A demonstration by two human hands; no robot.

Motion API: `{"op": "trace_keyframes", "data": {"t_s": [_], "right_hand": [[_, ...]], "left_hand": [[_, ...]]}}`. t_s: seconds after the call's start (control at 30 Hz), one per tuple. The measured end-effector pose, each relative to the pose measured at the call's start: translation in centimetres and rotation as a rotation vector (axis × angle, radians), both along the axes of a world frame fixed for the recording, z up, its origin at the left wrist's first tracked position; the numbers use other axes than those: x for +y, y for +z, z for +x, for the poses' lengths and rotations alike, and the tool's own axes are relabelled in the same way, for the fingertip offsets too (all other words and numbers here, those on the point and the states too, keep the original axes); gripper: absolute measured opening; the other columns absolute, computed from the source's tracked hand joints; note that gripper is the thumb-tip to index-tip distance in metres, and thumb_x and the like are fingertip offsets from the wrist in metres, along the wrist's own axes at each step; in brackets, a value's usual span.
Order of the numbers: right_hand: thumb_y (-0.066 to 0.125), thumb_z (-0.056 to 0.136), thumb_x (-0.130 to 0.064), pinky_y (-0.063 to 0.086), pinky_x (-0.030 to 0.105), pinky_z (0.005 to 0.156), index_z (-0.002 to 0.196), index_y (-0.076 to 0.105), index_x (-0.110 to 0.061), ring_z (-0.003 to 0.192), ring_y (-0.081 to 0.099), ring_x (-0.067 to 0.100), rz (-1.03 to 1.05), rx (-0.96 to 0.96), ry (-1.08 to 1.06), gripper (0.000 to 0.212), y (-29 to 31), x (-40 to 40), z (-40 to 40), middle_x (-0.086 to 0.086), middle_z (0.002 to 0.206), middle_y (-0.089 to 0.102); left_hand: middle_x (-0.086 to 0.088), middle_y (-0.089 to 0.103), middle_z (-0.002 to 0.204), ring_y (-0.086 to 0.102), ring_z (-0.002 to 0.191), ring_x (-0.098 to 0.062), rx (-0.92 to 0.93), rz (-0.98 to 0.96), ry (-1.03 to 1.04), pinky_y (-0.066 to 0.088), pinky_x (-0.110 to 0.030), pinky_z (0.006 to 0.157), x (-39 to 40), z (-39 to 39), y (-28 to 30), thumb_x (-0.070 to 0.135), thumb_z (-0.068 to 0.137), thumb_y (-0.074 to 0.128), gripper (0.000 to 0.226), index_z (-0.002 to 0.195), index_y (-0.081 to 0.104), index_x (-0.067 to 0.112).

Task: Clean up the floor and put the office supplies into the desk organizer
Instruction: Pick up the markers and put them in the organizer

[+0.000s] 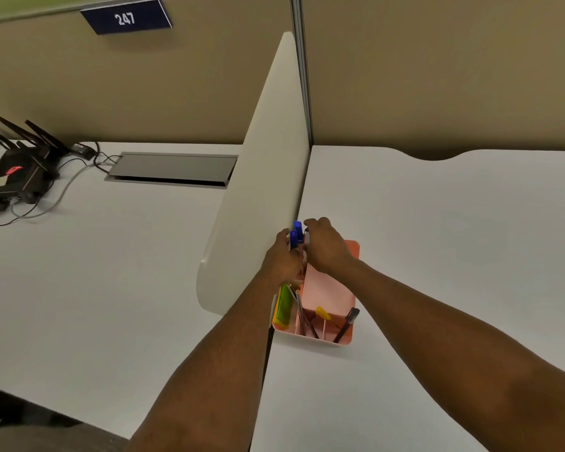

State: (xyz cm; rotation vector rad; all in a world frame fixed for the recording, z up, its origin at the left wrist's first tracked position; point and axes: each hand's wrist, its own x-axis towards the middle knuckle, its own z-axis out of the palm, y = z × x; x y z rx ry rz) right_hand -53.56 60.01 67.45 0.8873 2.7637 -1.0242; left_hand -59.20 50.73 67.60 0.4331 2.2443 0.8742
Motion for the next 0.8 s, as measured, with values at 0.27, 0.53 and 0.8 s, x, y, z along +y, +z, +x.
{"op": "trace_keyframes", "data": {"t_s": [0.27, 0.53, 0.8], "right_hand": [[0.061, 0.09, -0.002, 0.035, 0.037, 0.111, 0.148, 0.034, -0.013, 0.133, 0.046, 0.026, -0.044, 0.128, -0.071, 0.065, -0.1, 0.5, 2.6, 0.01, 0.151, 0.041], [0.049, 0.1, -0.022, 0.035, 0.037, 0.111, 0.141, 0.045, -0.016, 0.133, 0.046, 0.023, -0.012, 0.159, -0.116, 0.042, 2.2, -0.2, 6.1, 0.006, 0.146, 0.049], [0.047, 0.098, -0.043, 0.031, 0.036, 0.111, 0.136, 0.052, -0.016, 0.135, 0.041, 0.022, 0.158, 0.181, -0.099, 0.047, 5.1, -5.2, 11.6, 0.004, 0.146, 0.049]], "left_hand": [[-0.011, 0.058, 0.13, 0.059, 0.117, -0.028, 0.058, -0.094, -0.042, 0.046, -0.036, 0.096, -0.2, 0.3, 0.1, 0.011, 0.096, 0.055, 0.045, 0.138, 0.041, 0.017], [-0.008, 0.026, 0.159, 0.027, 0.146, -0.026, 0.084, -0.059, 0.002, 0.027, -0.039, 0.115, -2.4, 2.1, 3.8, 0.032, 0.106, 0.026, 0.05, 0.153, 0.021, 0.014], [-0.015, 0.039, 0.15, 0.037, 0.14, -0.03, 0.432, -0.024, -0.253, 0.034, -0.034, 0.108, -7.1, 7.9, 7.3, 0.031, 0.106, 0.025, 0.047, 0.145, 0.033, 0.007]]}}
